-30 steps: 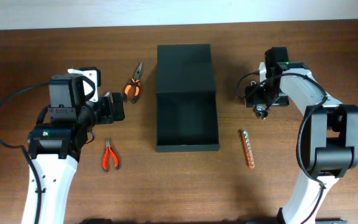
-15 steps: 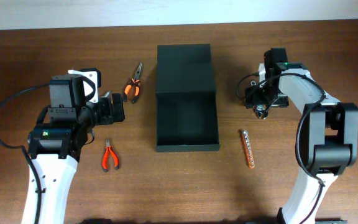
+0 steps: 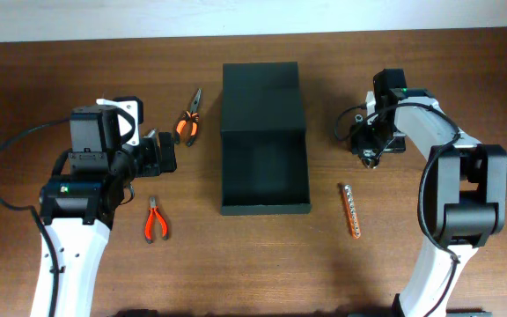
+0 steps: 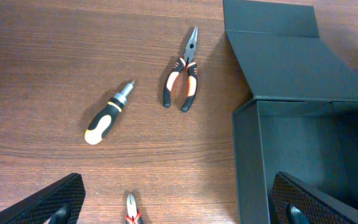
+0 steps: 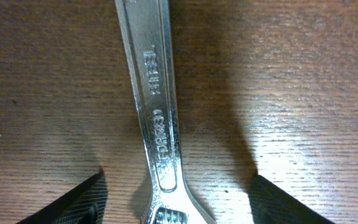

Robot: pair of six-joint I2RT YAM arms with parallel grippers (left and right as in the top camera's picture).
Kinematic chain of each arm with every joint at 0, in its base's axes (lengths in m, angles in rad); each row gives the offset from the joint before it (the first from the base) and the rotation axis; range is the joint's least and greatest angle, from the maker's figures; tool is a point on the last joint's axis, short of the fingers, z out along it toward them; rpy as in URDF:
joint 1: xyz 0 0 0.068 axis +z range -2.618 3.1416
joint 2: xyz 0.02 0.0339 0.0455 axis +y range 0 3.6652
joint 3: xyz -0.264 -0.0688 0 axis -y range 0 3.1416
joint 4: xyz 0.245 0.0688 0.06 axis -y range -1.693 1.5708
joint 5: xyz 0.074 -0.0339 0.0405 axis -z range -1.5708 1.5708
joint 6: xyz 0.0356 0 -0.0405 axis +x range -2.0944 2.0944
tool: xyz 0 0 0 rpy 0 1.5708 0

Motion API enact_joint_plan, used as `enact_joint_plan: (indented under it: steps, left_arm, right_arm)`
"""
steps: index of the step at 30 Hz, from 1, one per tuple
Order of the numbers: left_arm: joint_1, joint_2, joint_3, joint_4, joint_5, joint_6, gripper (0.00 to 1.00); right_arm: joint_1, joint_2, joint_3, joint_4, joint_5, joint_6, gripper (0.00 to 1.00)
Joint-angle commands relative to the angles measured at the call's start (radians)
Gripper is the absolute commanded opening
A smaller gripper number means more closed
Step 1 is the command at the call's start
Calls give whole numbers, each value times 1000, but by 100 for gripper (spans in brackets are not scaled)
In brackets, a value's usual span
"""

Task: Pack container
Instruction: 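Lower the right gripper onto the silver wrench handle and close it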

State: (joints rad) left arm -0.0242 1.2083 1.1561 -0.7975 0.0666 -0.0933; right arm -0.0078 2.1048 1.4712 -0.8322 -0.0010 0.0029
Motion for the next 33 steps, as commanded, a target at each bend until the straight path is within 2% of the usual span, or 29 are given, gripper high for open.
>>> enact_joint_plan:
  steps: [1,5,9,27,31,33]
  left_arm:
    - [-4,2,17,-1,-11,19,99]
    - [-4,2,17,-1,-11,19,99]
    - [-4,2,17,-1,-11,19,99]
    - [-4,2,17,-1,-11,19,99]
    - [-4,2,17,-1,-11,19,99]
    - [-4,2,17,-1,-11,19,99]
  right_arm:
    - [-6,29,9,-11,13,3,71]
    - [-6,29,9,-18,13,3,70]
    - [-6,29,9,-20,13,2,65]
    - [-6,29,9,34,13,-74,65]
    - [-5,29,9,31,11,-73,51]
    - [-5,29,9,27,9,-73,49]
